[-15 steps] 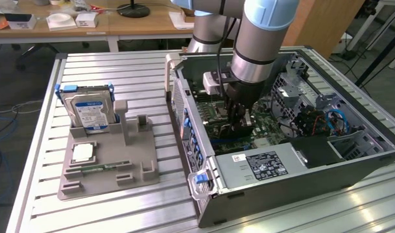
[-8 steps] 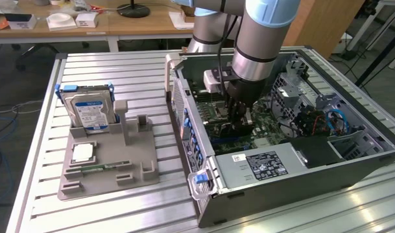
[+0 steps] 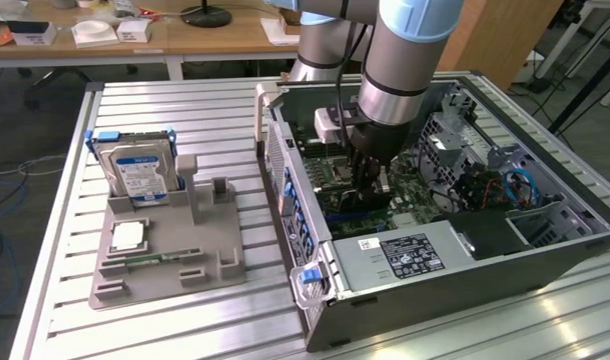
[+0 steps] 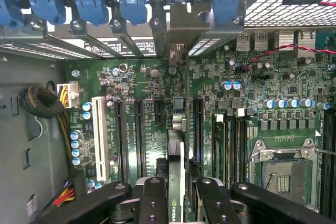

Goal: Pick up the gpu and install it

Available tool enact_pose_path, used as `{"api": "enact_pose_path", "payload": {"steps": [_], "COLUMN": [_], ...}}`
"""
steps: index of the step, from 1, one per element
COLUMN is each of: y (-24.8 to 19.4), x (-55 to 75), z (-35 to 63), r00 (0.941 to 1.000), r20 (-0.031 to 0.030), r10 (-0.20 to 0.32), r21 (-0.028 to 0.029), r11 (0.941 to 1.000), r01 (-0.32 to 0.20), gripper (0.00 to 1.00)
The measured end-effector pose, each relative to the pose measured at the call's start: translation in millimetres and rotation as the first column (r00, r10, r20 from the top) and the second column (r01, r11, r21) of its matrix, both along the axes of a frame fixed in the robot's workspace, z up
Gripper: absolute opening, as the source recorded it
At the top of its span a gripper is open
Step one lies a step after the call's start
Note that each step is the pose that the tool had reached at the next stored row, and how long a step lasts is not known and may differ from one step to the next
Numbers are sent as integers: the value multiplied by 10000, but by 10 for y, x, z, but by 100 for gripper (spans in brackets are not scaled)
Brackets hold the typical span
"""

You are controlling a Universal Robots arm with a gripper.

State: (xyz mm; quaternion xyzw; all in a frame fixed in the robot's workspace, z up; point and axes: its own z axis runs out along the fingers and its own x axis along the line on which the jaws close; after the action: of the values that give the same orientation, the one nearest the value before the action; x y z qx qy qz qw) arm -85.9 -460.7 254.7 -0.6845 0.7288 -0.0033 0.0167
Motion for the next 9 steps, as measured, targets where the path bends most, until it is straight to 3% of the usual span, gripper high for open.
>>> {"api": "enact_pose_path", "payload": {"steps": [9], "y": [19], "x": [-1], "z": [-6], "r00": [10000], "r20": [-1], "r10": [2], "r21": [-3], "r11": [10000], "r01": [-2], "gripper": [26]}}
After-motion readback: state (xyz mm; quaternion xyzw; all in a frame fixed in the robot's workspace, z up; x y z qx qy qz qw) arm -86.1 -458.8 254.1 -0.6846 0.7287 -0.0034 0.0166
